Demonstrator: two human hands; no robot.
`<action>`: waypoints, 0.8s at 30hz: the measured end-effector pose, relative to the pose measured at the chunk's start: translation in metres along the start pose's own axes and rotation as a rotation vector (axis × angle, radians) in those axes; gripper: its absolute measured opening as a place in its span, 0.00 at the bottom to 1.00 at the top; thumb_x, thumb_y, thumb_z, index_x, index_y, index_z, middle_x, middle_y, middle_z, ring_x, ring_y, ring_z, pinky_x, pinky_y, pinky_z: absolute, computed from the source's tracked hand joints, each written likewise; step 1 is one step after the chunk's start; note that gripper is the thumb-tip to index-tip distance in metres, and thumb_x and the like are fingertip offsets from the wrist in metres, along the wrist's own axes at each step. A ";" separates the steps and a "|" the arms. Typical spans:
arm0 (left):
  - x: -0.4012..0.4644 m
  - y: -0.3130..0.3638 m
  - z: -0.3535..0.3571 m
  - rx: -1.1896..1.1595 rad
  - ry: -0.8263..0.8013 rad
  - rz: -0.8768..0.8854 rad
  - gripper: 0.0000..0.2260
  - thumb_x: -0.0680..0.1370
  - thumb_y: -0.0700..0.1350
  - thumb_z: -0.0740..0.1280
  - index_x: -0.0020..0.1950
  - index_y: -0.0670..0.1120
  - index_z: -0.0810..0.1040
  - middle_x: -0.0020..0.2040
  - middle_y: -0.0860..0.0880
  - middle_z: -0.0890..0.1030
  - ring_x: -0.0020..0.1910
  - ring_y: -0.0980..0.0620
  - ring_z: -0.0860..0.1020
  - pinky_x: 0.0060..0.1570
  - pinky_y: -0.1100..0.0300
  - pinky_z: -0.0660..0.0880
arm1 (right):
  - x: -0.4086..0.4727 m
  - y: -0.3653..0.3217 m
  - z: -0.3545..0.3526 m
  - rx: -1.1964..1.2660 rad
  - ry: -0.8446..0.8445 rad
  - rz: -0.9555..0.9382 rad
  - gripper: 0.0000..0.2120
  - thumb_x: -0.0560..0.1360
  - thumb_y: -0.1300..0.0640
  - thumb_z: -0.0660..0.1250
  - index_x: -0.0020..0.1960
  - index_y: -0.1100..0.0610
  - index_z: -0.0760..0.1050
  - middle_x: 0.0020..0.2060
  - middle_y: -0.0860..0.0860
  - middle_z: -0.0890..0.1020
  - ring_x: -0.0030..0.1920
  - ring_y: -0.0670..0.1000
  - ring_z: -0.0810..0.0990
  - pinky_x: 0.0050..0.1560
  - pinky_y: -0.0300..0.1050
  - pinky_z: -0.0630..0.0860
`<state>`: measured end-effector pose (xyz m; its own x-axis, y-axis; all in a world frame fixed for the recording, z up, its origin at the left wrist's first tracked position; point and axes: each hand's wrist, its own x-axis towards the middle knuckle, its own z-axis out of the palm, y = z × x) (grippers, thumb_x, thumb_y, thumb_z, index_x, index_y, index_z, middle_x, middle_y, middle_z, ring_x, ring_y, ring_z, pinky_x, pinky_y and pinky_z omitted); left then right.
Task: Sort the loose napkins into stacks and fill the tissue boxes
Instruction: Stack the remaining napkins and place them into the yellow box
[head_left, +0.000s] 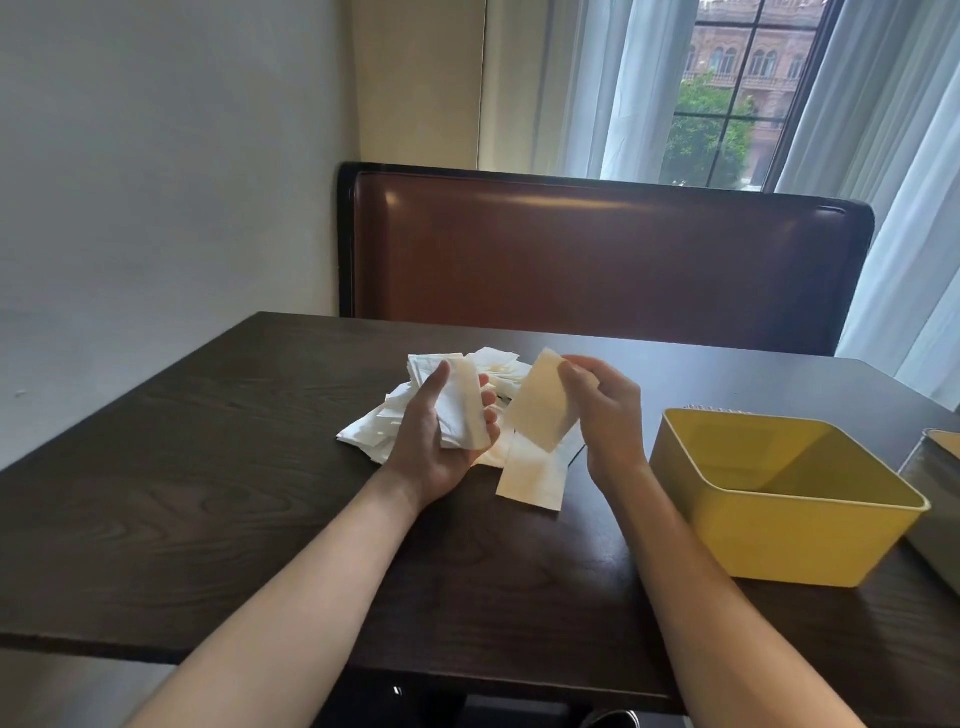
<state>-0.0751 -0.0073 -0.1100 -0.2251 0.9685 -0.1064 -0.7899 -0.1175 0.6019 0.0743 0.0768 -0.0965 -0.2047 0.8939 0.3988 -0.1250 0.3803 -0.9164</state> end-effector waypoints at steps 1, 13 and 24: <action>0.000 0.000 0.000 0.013 -0.002 -0.002 0.18 0.77 0.56 0.67 0.53 0.41 0.78 0.43 0.45 0.78 0.39 0.51 0.76 0.42 0.60 0.77 | -0.001 -0.003 -0.001 0.098 -0.053 0.039 0.05 0.79 0.53 0.67 0.50 0.52 0.81 0.45 0.47 0.81 0.46 0.48 0.80 0.39 0.33 0.77; -0.010 -0.011 0.004 0.292 -0.208 -0.281 0.35 0.74 0.69 0.61 0.69 0.42 0.75 0.54 0.41 0.81 0.51 0.42 0.81 0.52 0.48 0.79 | -0.011 -0.007 0.009 0.018 -0.300 -0.039 0.10 0.82 0.57 0.61 0.54 0.58 0.81 0.44 0.51 0.81 0.40 0.44 0.79 0.38 0.36 0.76; -0.010 -0.013 0.004 0.247 -0.252 -0.273 0.32 0.77 0.67 0.59 0.72 0.46 0.73 0.60 0.42 0.82 0.54 0.42 0.83 0.51 0.46 0.81 | -0.012 -0.012 0.008 0.135 -0.273 0.107 0.10 0.81 0.60 0.63 0.52 0.53 0.83 0.47 0.50 0.85 0.45 0.47 0.81 0.43 0.39 0.78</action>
<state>-0.0604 -0.0142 -0.1138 0.1430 0.9836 -0.1102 -0.6344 0.1765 0.7526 0.0699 0.0600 -0.0902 -0.4737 0.8236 0.3119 -0.2124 0.2368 -0.9480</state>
